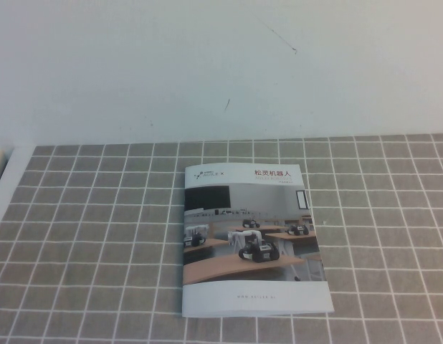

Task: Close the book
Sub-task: 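Close the open booklet and leave it lying on the table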

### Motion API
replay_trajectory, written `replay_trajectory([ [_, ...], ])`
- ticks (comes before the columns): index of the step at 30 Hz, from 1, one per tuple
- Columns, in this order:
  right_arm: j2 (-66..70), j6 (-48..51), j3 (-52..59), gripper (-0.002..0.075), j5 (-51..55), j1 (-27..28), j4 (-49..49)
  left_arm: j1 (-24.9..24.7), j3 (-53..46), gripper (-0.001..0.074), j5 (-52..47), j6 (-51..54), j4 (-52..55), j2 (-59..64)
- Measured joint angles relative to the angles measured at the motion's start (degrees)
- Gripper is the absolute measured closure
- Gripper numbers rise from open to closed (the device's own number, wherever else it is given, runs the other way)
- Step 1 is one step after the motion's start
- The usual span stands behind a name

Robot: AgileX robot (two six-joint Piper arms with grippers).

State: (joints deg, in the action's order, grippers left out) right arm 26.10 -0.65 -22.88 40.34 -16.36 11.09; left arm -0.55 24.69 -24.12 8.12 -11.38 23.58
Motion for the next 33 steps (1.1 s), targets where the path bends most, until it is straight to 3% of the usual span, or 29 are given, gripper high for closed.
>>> replay_trajectory([
  [7, 0.0, 0.0, 0.0, 0.0729, 0.1, 0.0, -0.1, -1.7, -6.3, 0.0737, 0.3, 0.6, 2.8, -11.2],
  [12, 0.0, 0.0, 0.0, 0.0729, 0.1, 0.0, -0.5, -1.7, -16.9, 0.0737, -1.7, 2.0, 5.2, -22.6],
  [16, 0.0, 0.0, 0.0, 0.0729, 0.1, 0.0, -0.4, -1.7, -24.1, 0.0737, -1.3, 2.1, 5.5, -24.0],
  [21, 0.0, 0.0, 0.0, 0.0729, 0.1, 0.0, -0.6, -1.7, -25.3, 0.0737, 4.1, 2.4, 5.0, -24.4],
  [33, 0.0, 0.0, 0.0, 0.0729, 0.1, 0.0, -1.0, -1.7, -25.3, 0.0737, 4.4, -3.0, 5.2, -24.4],
])
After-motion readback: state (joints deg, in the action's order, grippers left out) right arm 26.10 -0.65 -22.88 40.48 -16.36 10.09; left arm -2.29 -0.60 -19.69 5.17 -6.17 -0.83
